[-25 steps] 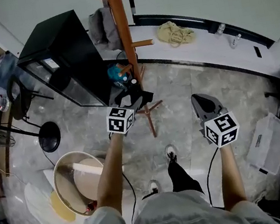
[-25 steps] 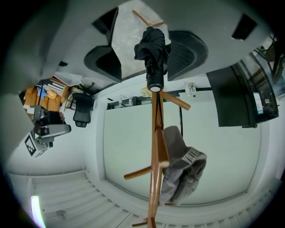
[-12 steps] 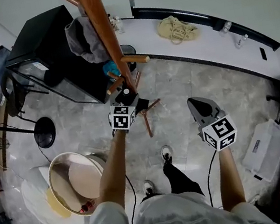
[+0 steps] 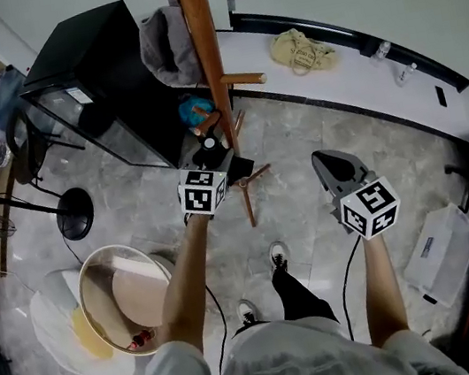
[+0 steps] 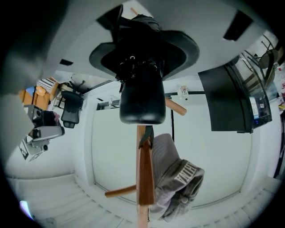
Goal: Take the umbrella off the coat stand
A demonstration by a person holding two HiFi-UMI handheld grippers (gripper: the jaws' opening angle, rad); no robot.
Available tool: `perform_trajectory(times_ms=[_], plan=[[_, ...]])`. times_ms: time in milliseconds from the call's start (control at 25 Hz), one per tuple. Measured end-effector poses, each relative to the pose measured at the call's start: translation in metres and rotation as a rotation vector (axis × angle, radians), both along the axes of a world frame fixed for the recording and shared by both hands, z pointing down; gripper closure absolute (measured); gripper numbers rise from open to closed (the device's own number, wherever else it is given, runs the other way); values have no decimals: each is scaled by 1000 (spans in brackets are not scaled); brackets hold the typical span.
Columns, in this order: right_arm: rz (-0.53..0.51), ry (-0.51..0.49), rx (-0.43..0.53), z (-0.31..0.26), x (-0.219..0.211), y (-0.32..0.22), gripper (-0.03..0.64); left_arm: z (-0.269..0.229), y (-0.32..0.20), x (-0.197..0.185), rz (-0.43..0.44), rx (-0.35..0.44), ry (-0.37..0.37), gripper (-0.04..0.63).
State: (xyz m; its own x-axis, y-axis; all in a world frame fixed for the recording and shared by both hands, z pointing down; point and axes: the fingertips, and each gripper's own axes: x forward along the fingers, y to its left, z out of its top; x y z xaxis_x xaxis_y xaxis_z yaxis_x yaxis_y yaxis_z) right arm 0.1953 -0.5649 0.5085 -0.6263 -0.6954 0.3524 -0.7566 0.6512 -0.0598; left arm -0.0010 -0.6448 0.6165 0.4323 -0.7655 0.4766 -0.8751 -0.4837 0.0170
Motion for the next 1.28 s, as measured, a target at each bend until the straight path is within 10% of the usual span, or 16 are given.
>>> perform_trajectory(times_ms=[1280], plan=[[62, 2, 296, -142, -87, 211, 601, -230, 324, -132, -5, 307, 61, 365]])
